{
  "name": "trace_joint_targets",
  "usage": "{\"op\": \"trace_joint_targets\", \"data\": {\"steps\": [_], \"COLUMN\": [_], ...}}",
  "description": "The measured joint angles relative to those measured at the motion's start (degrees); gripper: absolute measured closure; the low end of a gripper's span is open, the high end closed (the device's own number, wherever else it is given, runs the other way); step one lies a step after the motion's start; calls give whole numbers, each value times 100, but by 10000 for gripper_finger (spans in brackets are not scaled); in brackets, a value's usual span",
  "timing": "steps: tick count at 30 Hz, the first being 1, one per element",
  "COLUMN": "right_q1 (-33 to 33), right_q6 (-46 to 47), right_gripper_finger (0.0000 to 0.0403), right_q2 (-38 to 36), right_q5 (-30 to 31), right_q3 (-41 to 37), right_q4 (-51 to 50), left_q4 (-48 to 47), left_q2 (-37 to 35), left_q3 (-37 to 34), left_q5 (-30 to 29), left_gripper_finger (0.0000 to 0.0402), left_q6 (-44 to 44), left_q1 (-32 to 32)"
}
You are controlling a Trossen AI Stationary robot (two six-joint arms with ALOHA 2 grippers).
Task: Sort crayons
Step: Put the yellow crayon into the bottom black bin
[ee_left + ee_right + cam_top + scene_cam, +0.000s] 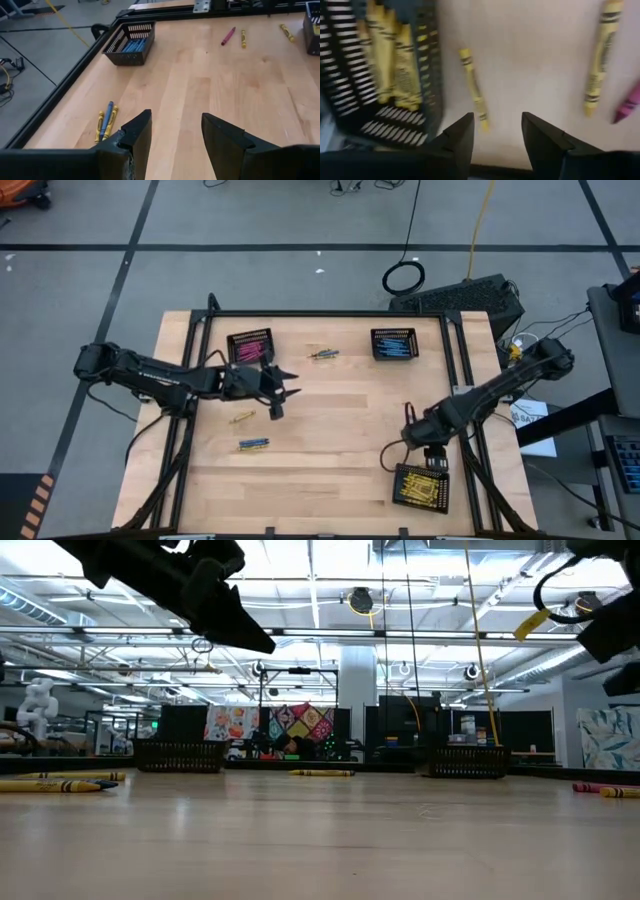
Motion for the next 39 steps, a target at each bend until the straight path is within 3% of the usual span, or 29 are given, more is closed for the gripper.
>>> {"op": "trace_joint_targets", "data": {"steps": [10,17,22,30,39], "right_q1": [770,1236,1429,1652,1691], "right_q6": [-97,-104,-110,-474,-409], "right_gripper_finger": [192,191,191,190,197], "right_q2": [4,4,7,138,229], "right_q5": [897,1041,1296,1523,2490], "right_q3": [-470,-797,-920,-1052,-1057], "right_q4": [871,1573,1665,1957,1879], "left_q4": [-6,-9,-9,-12,7], "left_q2": [0,0,1,2,2], "left_q3": [0,0,0,0,0], "left_q5": [0,-174,-532,-600,-785], "left_gripper_finger": [228,228,228,228,228], "left_q6": [4,26,60,60,60], "left_q1": [0,0,2,2,2]}}
